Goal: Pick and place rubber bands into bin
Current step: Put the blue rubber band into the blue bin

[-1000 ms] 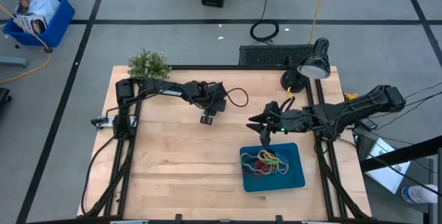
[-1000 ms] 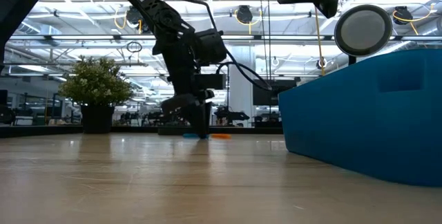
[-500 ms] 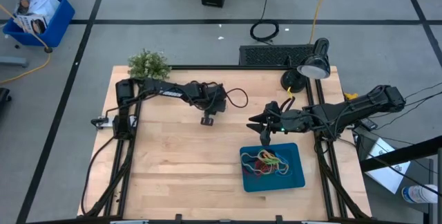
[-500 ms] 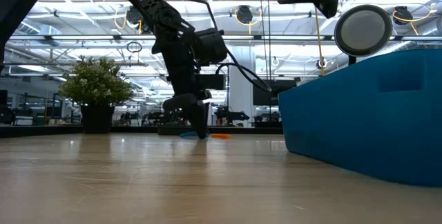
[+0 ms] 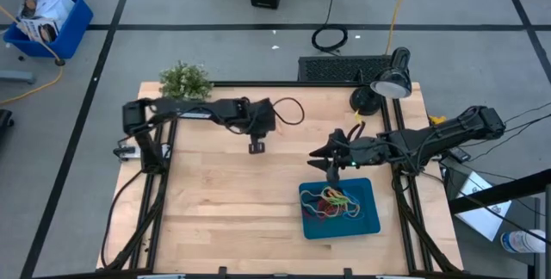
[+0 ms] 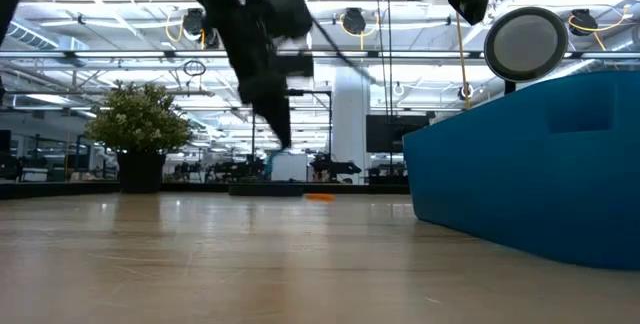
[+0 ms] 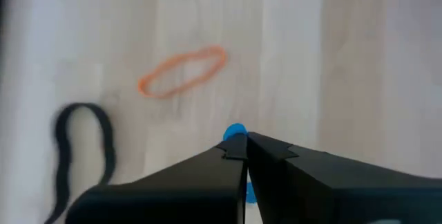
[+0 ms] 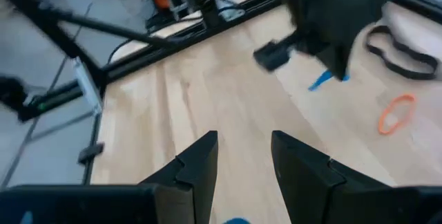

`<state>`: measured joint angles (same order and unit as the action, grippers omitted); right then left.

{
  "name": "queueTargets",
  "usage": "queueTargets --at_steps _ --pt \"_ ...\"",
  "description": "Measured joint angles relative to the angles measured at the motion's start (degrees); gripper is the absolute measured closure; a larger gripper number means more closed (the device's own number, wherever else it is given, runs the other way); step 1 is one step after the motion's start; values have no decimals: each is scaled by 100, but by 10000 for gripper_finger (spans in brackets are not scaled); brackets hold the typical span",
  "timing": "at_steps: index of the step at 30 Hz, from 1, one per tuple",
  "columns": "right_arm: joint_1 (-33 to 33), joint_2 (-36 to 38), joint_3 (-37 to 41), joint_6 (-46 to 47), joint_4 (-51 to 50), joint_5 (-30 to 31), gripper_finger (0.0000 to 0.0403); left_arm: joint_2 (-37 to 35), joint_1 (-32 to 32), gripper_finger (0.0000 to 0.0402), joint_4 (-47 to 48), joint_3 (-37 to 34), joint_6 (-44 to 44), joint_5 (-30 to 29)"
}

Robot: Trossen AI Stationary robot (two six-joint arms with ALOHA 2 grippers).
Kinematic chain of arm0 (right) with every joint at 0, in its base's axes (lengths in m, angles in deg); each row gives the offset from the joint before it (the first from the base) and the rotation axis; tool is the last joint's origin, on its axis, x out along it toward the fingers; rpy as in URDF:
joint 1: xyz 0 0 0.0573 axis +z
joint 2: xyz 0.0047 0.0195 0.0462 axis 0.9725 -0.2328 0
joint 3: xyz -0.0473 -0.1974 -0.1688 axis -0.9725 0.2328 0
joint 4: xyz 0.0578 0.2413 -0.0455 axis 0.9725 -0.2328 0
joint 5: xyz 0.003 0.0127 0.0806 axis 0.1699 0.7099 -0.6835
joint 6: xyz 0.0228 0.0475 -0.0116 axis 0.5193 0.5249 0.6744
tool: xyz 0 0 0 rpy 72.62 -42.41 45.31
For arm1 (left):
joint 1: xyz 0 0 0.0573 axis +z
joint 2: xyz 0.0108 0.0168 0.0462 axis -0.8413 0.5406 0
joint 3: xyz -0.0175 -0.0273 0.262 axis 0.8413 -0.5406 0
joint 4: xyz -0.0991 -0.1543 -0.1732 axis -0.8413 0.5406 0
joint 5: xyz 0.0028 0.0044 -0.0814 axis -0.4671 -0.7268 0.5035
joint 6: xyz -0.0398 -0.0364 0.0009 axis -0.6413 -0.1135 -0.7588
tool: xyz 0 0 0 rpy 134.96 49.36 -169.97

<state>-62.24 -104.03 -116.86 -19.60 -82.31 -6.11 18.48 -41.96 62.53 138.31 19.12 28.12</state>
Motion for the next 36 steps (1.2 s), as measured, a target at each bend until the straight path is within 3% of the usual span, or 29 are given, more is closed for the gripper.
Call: queueTargets --at_steps 7,13,15,20,25,36 --pt "172 -53 0 -858 41 47 273 -1103 -327 393 -227 9 -998 104" --pt "347 -438 0 -1492 595 1065 273 -1740 -754 397 -970 17 -1870 652" --pt "351 -630 0 -1624 1133 1003 273 -1856 -939 392 -1248 17 -2064 701" --pt "357 -1092 0 -2118 2430 12 273 -1964 -1445 395 -1933 26 -2378 704" --pt "352 -1336 0 -2048 2753 -8 268 -1967 -1910 390 -2390 26 -2632 657" --pt "298 -1427 0 -2054 2822 -6 146 -1964 -2459 386 -2574 26 -2749 337"
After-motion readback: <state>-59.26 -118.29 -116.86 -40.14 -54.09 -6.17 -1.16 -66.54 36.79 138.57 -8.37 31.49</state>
